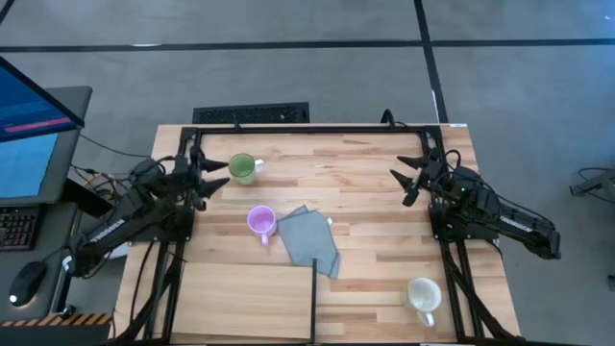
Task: Stack small to large cups/mugs on shelf
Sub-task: Put the pink mug on the shelf
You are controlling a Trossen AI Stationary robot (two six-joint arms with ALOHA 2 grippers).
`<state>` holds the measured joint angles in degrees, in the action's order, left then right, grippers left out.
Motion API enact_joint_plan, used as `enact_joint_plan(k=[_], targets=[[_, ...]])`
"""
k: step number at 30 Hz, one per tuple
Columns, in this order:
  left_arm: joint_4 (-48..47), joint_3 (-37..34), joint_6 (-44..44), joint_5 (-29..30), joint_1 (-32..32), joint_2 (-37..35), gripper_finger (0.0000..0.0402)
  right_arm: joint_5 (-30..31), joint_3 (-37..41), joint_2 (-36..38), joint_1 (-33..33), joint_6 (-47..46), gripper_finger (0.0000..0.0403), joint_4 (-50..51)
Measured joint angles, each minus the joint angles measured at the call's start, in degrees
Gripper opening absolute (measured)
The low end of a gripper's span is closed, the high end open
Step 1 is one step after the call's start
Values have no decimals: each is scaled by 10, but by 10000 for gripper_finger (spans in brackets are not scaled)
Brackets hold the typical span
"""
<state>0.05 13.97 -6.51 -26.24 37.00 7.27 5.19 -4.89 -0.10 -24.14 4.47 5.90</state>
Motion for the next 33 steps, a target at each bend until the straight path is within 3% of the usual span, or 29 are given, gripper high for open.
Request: enact_joint_plan(k=[5,10,15,23,28,33], targets=[[-31,20,11,5,-60,58,222,3,0,0,0,0,260,6],[-58,73,29,83,-134,171,222,19,0,0,0,0,260,6],[-189,177,-10,180,-208,303,222,23,0,0,0,-1,260,18],[-358,339,-62,278,-325,505,222,23,-1,0,0,-2,260,51],[-431,399,-61,317,-357,596,222,23,-1,0,0,-6,260,69],[-467,414,-60,329,-359,649,222,23,-1,0,0,-15,260,74]])
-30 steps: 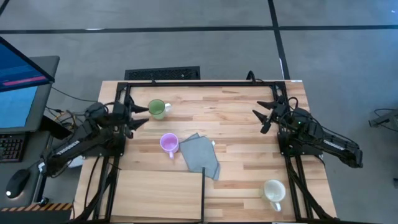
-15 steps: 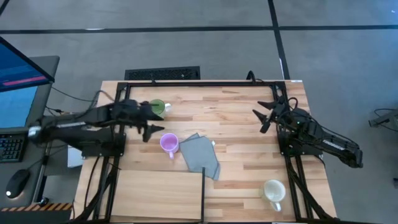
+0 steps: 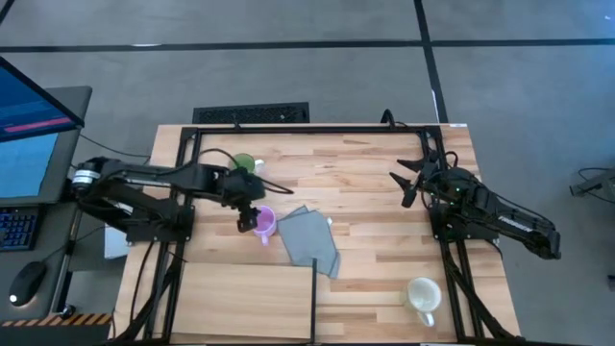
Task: Stack small to large cups/mugs on shelf
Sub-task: Put the pink mug on the shelf
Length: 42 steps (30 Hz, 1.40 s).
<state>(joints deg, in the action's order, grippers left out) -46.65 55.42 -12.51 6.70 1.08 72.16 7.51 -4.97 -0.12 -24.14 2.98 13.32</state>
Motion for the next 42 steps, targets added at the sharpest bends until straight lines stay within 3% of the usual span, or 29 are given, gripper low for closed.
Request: enact_joint_plan(k=[12,22,34,42], targets=[[-7,0,21,-3,4,16,222,0,0,0,0,0,260,1],[-6,0,23,-40,4,17,222,0,0,0,0,0,260,1],[-3,0,-7,18,4,17,222,0,0,0,0,0,260,1],[-4,0,-37,-4,4,20,222,0,0,0,0,0,260,1]])
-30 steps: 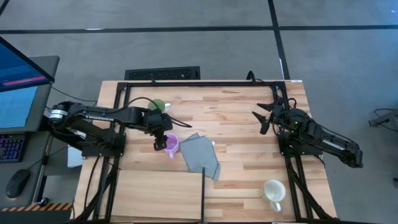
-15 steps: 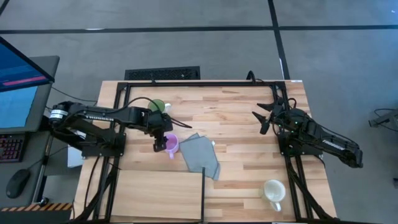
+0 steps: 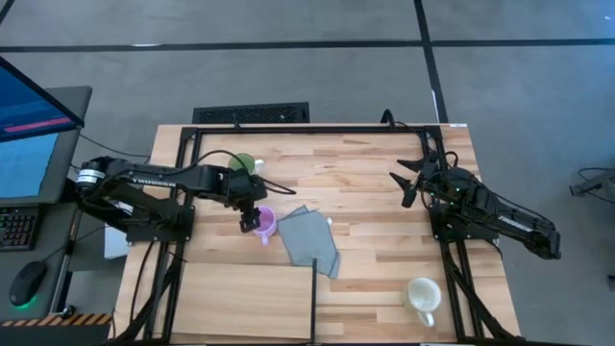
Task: Stack small to large cups/mugs on shelf
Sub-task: Put the pink mug on the shelf
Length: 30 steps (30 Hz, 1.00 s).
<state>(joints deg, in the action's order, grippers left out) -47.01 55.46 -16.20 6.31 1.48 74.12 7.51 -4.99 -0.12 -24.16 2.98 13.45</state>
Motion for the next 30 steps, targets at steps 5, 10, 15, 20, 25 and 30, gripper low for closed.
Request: enact_joint_plan(k=[5,10,15,20,25,30], targets=[[-1,-2,-1,-10,0,2,222,0,0,0,0,0,260,0],[1,-2,-2,-15,0,2,222,0,0,0,0,0,260,0],[1,-2,-13,-31,0,2,222,0,0,0,0,-1,260,0],[1,-2,-15,-35,-6,2,222,0,0,0,0,-1,260,0],[2,-2,-11,-34,-16,2,222,0,0,0,0,-1,260,0],[3,-2,-18,-21,-22,2,222,0,0,0,0,-1,260,0]])
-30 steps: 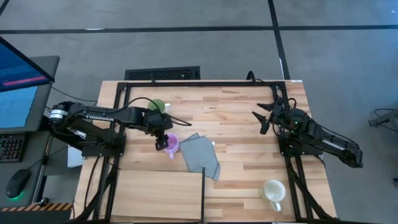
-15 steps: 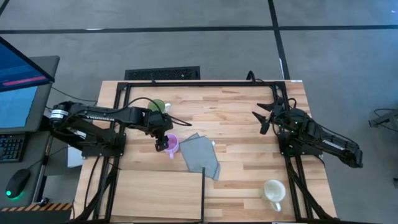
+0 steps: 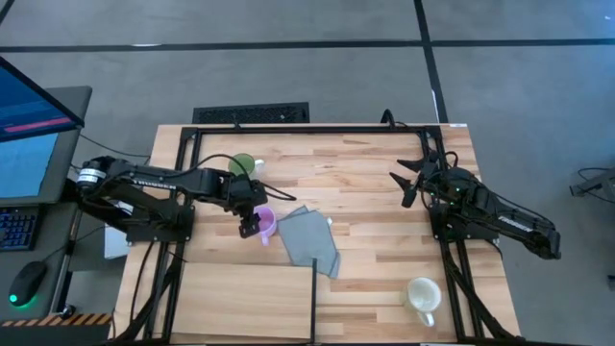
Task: Stack small to large cups/mugs on shelf
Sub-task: Put the pink mug on the shelf
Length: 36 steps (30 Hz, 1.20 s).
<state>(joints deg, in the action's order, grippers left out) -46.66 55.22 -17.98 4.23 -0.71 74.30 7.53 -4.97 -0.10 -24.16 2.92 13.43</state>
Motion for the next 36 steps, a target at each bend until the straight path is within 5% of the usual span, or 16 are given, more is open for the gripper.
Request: enact_joint_plan(k=[36], targets=[[-8,0,-1,-51,37,70,222,1,0,-20,-4,0,260,-2]])
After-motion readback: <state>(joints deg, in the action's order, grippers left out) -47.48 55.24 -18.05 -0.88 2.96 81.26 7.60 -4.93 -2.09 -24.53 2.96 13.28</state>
